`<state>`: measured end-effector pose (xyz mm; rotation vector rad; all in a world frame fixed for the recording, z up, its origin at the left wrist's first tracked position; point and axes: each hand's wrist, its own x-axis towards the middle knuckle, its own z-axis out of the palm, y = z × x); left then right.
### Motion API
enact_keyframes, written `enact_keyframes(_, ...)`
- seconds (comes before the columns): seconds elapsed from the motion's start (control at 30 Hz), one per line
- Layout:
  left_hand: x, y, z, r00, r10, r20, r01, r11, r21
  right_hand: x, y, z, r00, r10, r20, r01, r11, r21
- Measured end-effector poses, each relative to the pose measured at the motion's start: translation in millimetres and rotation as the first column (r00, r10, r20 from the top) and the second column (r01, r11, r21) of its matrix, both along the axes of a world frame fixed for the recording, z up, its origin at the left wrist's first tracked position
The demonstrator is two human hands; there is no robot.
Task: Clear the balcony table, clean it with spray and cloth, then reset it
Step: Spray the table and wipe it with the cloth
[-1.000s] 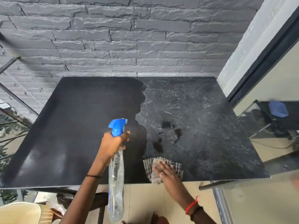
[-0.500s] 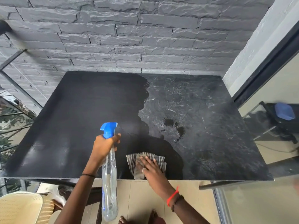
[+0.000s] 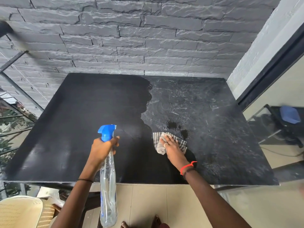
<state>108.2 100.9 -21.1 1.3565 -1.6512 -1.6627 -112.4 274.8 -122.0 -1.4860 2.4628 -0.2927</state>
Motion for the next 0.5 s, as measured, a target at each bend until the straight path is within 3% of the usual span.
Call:
enact_keyframes(0.23, -6.0, 4.2, -0.4, 1.000, -0.015, 0.010, 0.015, 1.000, -0.011, 55.6, 31.8, -20.5, 0.980, 0.199, -0.004, -0.199, 0.980, -0.027)
enact_keyframes(0.5, -23.1, -1.0, -1.0, 1.000, 0.026, -0.002, -0.026, 1.000, -0.009, -25.7, 71.5, -8.8, 0.996, 0.077, 0.046, -0.075, 0.996, -0.047)
